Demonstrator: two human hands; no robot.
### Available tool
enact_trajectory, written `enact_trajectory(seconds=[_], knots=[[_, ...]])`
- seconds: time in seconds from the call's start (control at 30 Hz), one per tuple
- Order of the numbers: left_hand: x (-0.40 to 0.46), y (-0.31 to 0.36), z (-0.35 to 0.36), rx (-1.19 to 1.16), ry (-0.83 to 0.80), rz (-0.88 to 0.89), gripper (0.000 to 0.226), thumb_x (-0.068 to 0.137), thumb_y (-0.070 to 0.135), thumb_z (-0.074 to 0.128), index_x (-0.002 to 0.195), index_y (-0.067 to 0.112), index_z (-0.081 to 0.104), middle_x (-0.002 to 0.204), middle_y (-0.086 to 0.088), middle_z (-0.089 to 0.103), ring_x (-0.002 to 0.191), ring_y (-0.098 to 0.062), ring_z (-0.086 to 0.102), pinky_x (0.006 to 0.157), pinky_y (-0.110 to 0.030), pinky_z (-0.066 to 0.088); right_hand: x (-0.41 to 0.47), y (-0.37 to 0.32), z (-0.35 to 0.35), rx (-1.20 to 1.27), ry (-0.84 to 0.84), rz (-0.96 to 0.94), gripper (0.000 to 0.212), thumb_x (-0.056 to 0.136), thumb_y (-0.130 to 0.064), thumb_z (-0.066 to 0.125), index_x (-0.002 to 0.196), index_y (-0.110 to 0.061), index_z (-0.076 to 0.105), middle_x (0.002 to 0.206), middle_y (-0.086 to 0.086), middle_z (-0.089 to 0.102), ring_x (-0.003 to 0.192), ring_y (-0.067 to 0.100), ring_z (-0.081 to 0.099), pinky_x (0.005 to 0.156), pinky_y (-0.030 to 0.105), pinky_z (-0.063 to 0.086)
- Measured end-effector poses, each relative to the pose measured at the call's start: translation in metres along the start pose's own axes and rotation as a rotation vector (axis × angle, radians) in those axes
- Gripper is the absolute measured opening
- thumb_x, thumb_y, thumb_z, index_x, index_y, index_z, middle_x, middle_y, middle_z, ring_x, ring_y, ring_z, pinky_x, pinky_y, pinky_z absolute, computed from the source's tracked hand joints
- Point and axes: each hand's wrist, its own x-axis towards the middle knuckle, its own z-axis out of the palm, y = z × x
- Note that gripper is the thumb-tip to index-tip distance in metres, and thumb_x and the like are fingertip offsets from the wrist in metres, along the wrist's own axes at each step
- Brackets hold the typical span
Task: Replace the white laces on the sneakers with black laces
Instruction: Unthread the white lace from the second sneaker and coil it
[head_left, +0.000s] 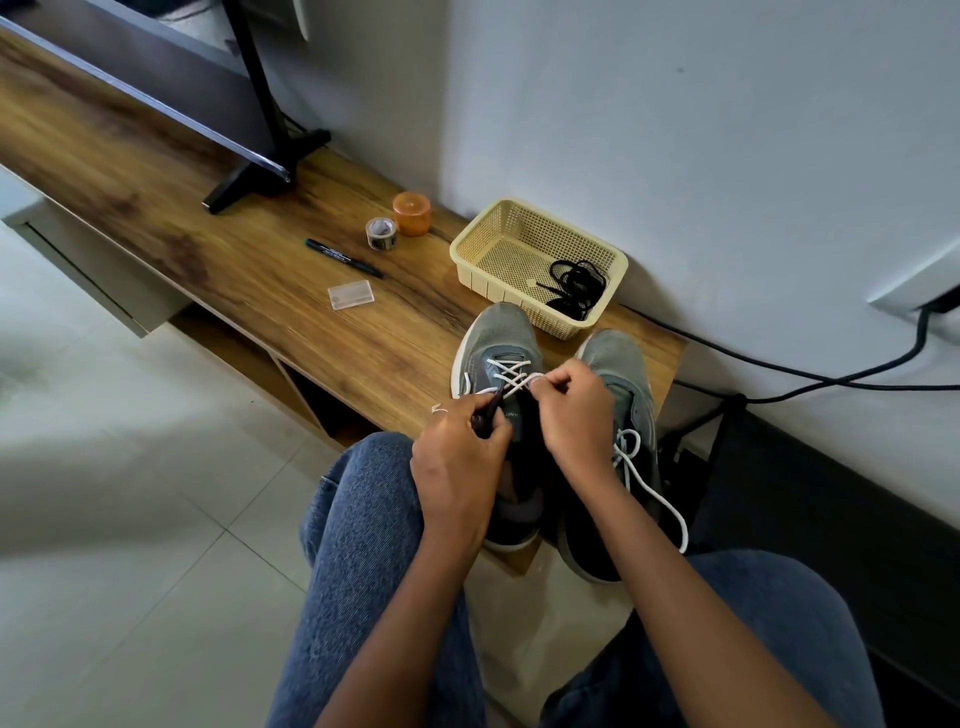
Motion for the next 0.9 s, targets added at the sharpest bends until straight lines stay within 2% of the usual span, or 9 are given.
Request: enact_trajectory(seconds=[0.1, 0.17, 0.27, 0.33, 0.47, 0.63, 0.73, 0.83, 0.9], knots=[[-0.002, 0.000, 0.000, -0.013, 0.005, 0.001, 0.024, 0.084, 0.033, 0.067, 0.107, 0.032, 0.071, 0.099, 0.005, 0.071, 0.090, -0.014, 0.064, 0.077, -0.027, 0.047, 0.006, 0.000, -0.002, 0.134, 0.015, 0.149, 0.012, 0.086, -0.017, 0.061, 0.080, -0.007, 0.060, 0.074, 0.001, 0.061, 0.072, 0.018, 0.056, 0.066, 0.030, 0.039], [-0.003, 0.000, 0.000, -0.018, 0.005, 0.002, 0.024, 0.084, 0.033, 0.067, 0.108, 0.032, 0.071, 0.099, 0.005, 0.070, 0.090, -0.013, 0.064, 0.076, -0.025, 0.046, 0.003, -0.001, -0.002, 0.031, -0.024, 0.041, 0.006, 0.089, -0.012, 0.054, 0.086, -0.010, 0.059, 0.080, 0.000, 0.061, 0.076, 0.017, 0.056, 0.068, 0.031, 0.042], [-0.002, 0.001, -0.001, -0.028, -0.004, 0.003, 0.025, 0.085, 0.032, 0.066, 0.109, 0.030, 0.070, 0.101, 0.005, 0.070, 0.092, -0.013, 0.063, 0.077, -0.026, 0.046, -0.005, -0.005, -0.005, -0.186, -0.117, -0.273, 0.021, 0.088, -0.004, 0.047, 0.101, -0.014, 0.061, 0.100, -0.001, 0.058, 0.093, 0.014, 0.052, 0.078, 0.030, 0.045], [-0.002, 0.000, -0.001, -0.030, -0.017, 0.001, 0.025, 0.086, 0.033, 0.066, 0.110, 0.030, 0.070, 0.103, 0.005, 0.069, 0.093, -0.014, 0.063, 0.078, -0.028, 0.049, -0.008, -0.011, -0.009, -0.338, -0.152, -0.416, 0.022, 0.085, -0.006, 0.050, 0.100, -0.013, 0.064, 0.105, -0.001, 0.056, 0.101, 0.017, 0.047, 0.083, 0.033, 0.044], [-0.001, -0.001, -0.001, -0.025, -0.045, 0.005, 0.025, 0.088, 0.032, 0.064, 0.112, 0.030, 0.068, 0.105, 0.002, 0.068, 0.095, -0.017, 0.063, 0.080, -0.033, 0.050, -0.012, -0.019, -0.014, -0.574, -0.192, -0.522, 0.026, 0.082, -0.018, 0.055, 0.105, -0.013, 0.067, 0.114, 0.001, 0.056, 0.107, 0.022, 0.045, 0.086, 0.037, 0.042], [-0.001, -0.003, 0.002, -0.012, -0.017, 0.024, 0.023, 0.086, 0.035, 0.065, 0.108, 0.028, 0.070, 0.099, 0.003, 0.069, 0.091, -0.017, 0.064, 0.078, -0.036, 0.052, -0.011, -0.017, -0.013, -0.679, -0.170, -0.612, 0.026, 0.093, -0.023, 0.052, 0.115, -0.016, 0.065, 0.121, 0.000, 0.056, 0.112, 0.023, 0.044, 0.085, 0.035, 0.039], [-0.001, -0.005, 0.003, -0.029, -0.015, 0.040, 0.022, 0.085, 0.034, 0.065, 0.107, 0.031, 0.070, 0.099, 0.006, 0.070, 0.091, -0.014, 0.064, 0.078, -0.037, 0.052, -0.010, -0.010, -0.009, -0.686, -0.141, -0.609, 0.023, 0.092, -0.020, 0.056, 0.112, -0.015, 0.068, 0.115, 0.001, 0.059, 0.108, 0.024, 0.047, 0.082, 0.035, 0.040], [-0.001, -0.004, 0.003, -0.043, -0.012, 0.044, 0.022, 0.085, 0.033, 0.066, 0.107, 0.032, 0.070, 0.100, 0.007, 0.070, 0.091, -0.014, 0.064, 0.079, -0.036, 0.052, -0.010, -0.004, -0.004, -0.658, -0.050, -0.628, 0.012, 0.087, -0.017, 0.064, 0.094, -0.012, 0.073, 0.095, 0.002, 0.064, 0.090, 0.024, 0.054, 0.070, 0.034, 0.042], [-0.001, -0.004, 0.002, -0.036, -0.012, 0.028, 0.023, 0.085, 0.035, 0.065, 0.108, 0.032, 0.070, 0.099, 0.005, 0.069, 0.091, -0.015, 0.064, 0.079, -0.036, 0.052, -0.011, 0.000, -0.001, -0.575, -0.024, -0.634, 0.010, 0.087, -0.016, 0.064, 0.088, -0.010, 0.072, 0.091, 0.002, 0.064, 0.085, 0.024, 0.054, 0.066, 0.035, 0.044]])
